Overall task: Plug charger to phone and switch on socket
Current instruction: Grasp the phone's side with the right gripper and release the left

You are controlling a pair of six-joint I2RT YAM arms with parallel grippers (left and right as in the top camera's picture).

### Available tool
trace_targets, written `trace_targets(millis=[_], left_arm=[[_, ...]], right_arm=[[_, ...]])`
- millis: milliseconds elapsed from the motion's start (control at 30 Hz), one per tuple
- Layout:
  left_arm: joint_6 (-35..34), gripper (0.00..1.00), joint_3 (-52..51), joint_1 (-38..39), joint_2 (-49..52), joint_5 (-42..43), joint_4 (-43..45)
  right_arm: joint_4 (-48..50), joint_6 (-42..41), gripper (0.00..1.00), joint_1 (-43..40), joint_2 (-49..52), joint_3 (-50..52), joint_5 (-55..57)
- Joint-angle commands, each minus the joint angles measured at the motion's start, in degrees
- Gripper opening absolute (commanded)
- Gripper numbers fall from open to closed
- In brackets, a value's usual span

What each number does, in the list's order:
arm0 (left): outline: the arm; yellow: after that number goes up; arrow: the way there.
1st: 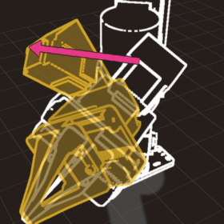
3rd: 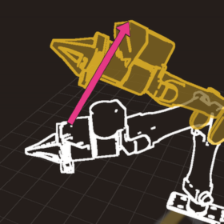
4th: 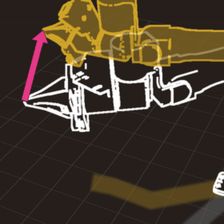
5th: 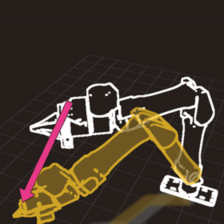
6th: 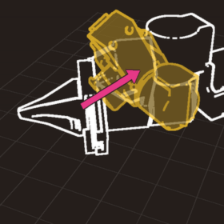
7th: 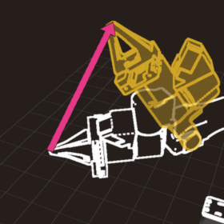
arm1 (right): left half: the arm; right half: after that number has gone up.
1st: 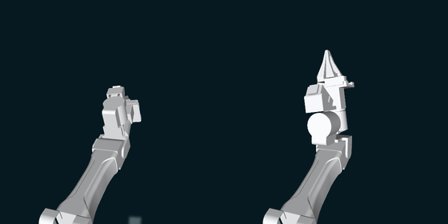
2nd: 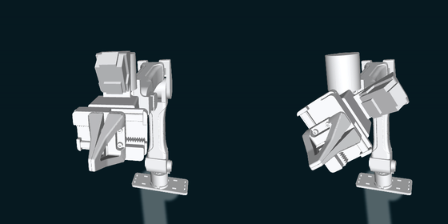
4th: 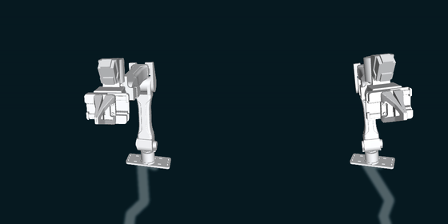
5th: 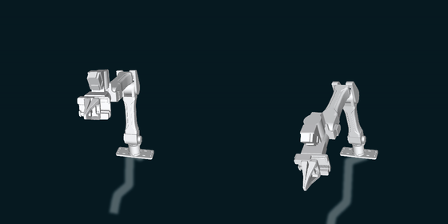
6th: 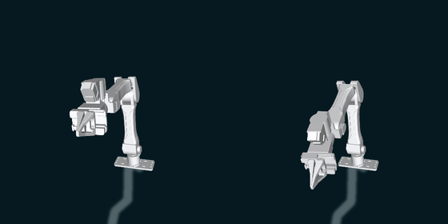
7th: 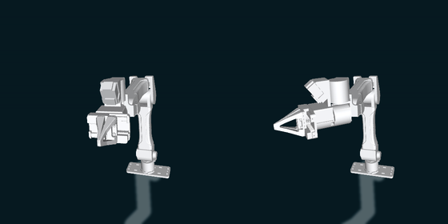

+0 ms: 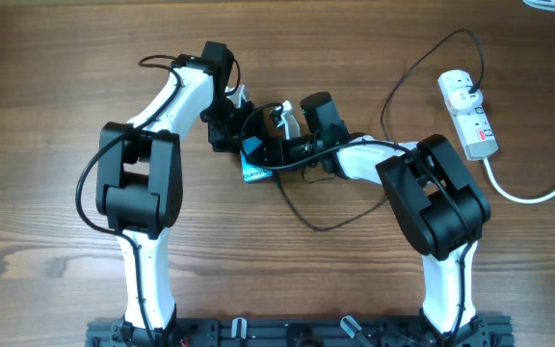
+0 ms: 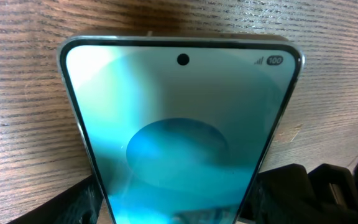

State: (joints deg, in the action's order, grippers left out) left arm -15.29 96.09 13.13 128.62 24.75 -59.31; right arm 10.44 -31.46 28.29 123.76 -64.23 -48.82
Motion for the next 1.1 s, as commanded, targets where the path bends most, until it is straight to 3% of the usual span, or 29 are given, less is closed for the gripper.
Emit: trace_targets(millis=[0, 200, 533, 1067], left_arm=[[1.6, 0.83, -2.0, -0.1, 3.5, -6.0, 0.6], [1.6, 1.0, -2.0, -0.1, 3.5, -6.0, 0.6], [1.7, 1.0, -2.0, -0.1, 3.5, -6.0, -0.1], [1.7, 1.0, -2.0, -0.1, 3.5, -6.0, -0.6]], right_arm=[[-1.1, -0.3, 0.38, 0.0, 2.6, 0.9, 2.2], [-1.0, -0.3, 0.31, 0.0, 2.6, 0.9, 2.3], [-1.0, -0.2, 0.04, 0.0, 2.6, 0.9, 2.5], [-1.0, -0.2, 0.04, 0.0, 2.6, 0.9, 2.5]])
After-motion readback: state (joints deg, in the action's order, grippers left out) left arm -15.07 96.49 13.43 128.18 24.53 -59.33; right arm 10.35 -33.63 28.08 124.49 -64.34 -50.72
